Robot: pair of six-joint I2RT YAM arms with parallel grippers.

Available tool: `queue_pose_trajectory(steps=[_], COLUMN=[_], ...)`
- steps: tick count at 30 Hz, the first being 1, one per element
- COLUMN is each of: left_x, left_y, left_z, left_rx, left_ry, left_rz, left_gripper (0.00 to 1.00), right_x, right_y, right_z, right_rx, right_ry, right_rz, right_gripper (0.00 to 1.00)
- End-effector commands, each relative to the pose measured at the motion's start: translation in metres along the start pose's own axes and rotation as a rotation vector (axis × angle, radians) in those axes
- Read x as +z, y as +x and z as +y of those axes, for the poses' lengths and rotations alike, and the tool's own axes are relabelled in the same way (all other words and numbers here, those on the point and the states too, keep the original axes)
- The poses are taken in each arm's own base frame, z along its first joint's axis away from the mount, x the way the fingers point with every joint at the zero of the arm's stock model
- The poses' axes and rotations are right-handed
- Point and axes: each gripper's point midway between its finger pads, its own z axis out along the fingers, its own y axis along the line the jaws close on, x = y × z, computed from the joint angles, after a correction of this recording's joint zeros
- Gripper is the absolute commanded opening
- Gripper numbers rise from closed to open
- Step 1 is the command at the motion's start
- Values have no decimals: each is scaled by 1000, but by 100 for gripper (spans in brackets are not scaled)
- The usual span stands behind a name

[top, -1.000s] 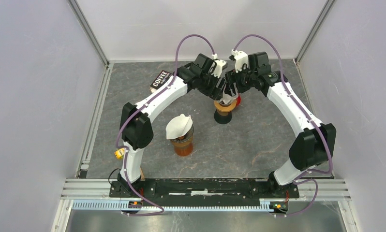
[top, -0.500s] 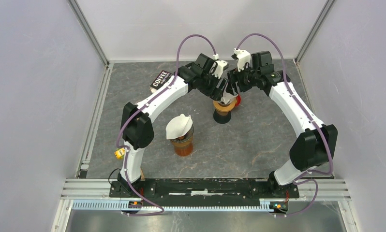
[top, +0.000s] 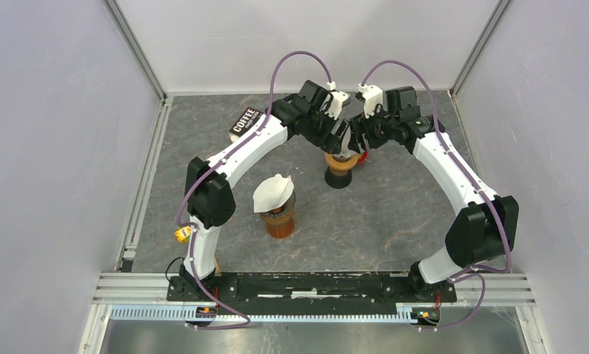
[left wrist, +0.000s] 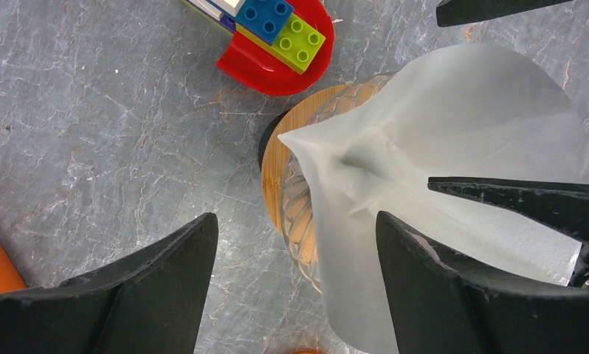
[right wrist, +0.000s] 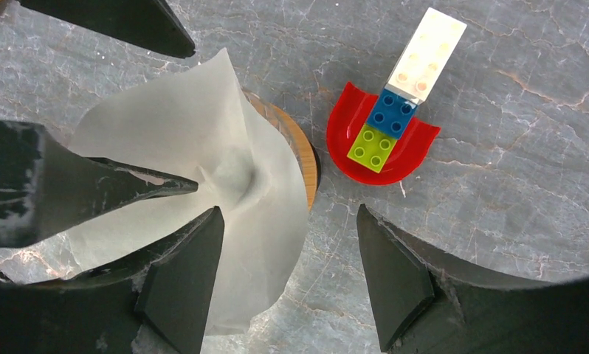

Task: Place the coffee filter in the dripper
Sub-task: Place the coffee filter in the coffee dripper.

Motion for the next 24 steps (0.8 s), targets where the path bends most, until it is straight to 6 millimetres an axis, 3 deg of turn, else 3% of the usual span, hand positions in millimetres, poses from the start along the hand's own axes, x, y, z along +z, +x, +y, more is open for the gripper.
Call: queue_pose_trajectory(steps=[1,24], left_x=[-18,-43], left_y=[-22,-45], left_z=[-9,-7], left_rx=[58,-40], left_ry=[28,113], left_rz=[-60,-138], left_gripper=[85,92], right_x=[-9,-8], right_y=[-12,-16], right_z=[2,3], right_rx=[-35,-25], right_ry=[-6,-14], right_rz=[-58,-59], right_gripper=[73,73])
